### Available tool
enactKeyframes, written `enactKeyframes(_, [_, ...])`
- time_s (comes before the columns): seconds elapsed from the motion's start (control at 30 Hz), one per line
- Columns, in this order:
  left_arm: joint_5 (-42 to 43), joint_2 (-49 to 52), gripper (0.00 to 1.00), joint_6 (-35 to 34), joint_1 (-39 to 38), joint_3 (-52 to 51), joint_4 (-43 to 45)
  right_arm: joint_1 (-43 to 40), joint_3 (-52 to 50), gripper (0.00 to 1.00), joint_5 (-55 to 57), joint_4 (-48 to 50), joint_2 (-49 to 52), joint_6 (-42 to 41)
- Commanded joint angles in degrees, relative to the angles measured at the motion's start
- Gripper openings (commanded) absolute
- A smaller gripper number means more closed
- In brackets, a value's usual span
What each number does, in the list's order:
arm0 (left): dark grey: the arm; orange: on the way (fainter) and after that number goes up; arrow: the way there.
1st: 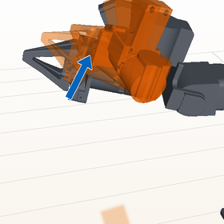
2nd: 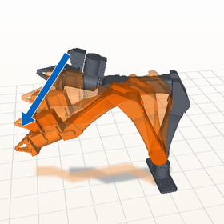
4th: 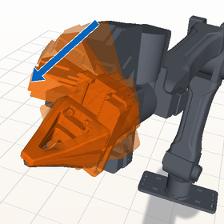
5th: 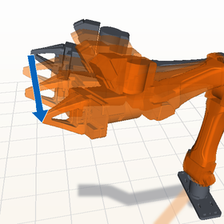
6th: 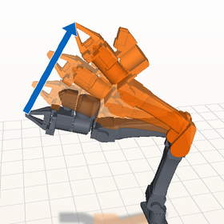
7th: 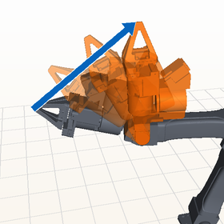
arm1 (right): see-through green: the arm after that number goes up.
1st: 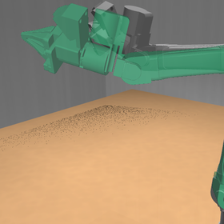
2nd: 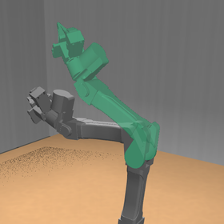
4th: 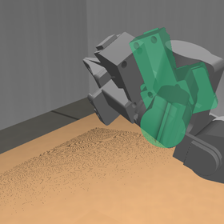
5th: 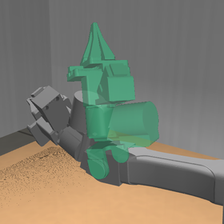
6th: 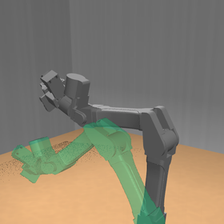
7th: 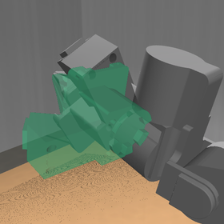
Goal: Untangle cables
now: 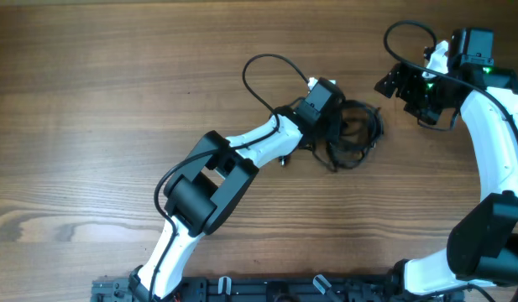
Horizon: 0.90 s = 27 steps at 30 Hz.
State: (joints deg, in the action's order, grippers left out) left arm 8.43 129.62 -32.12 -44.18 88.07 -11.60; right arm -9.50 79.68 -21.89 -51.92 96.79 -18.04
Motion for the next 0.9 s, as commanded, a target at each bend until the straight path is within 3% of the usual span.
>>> enactKeyframes(0.0, [7.72, 0.15, 0.04, -1.36, 1.01, -1.68, -3.06, -0.11, 0.76, 0.90, -1.14, -0.20, -0.59, 1.55])
enactKeyframes(0.17, [15.54, -10.86, 0.04, -1.16, 7.17, -1.68, -3.04, 0.35, 0.76, 0.89, -9.22, -0.15, -0.59, 4.63])
enactKeyframes(0.27, [21.70, -17.62, 0.04, -1.16, 10.56, -1.68, -3.06, 2.19, 0.76, 0.83, -19.91, 0.74, -0.59, 9.53])
enactKeyframes(0.37, [21.97, -20.04, 0.04, -1.16, 12.92, -1.68, -3.10, 6.93, 0.76, 0.76, -28.46, 3.39, -0.59, 12.04])
enactKeyframes(0.43, [17.73, -20.02, 0.04, -1.16, 13.64, -1.70, -5.49, 9.55, 0.76, 0.73, -29.99, 5.14, -0.59, 11.58])
enactKeyframes(0.5, [6.71, -20.02, 0.04, -1.18, 13.66, -1.70, -10.97, 10.95, 0.76, 0.73, -29.59, 6.23, -0.59, 9.77])
enactKeyframes(0.53, [1.22, -20.02, 0.04, -1.20, 13.66, -1.70, -13.88, 10.93, 0.76, 0.73, -26.80, 6.47, -0.59, 7.32])
enactKeyframes(0.6, [-4.85, -20.02, 0.04, -1.88, 13.73, -1.70, -17.55, 10.93, 0.76, 0.73, -11.06, 6.03, -0.59, -1.55])
enactKeyframes(0.67, [-6.93, -20.02, 0.04, -4.39, 13.73, -1.70, -19.04, 10.95, 0.76, 0.73, -8.35, 5.97, -0.59, -2.93])
enactKeyframes(0.8, [-6.27, -20.02, 0.04, -8.55, 13.73, -1.70, -19.08, 11.85, 0.76, 0.67, -28.06, 7.98, -0.59, 7.34])
enactKeyframes(0.87, [-1.40, -20.02, 0.04, -8.87, 13.86, -1.68, -18.84, 13.55, 0.63, 0.63, -28.17, 7.93, -0.59, 11.32])
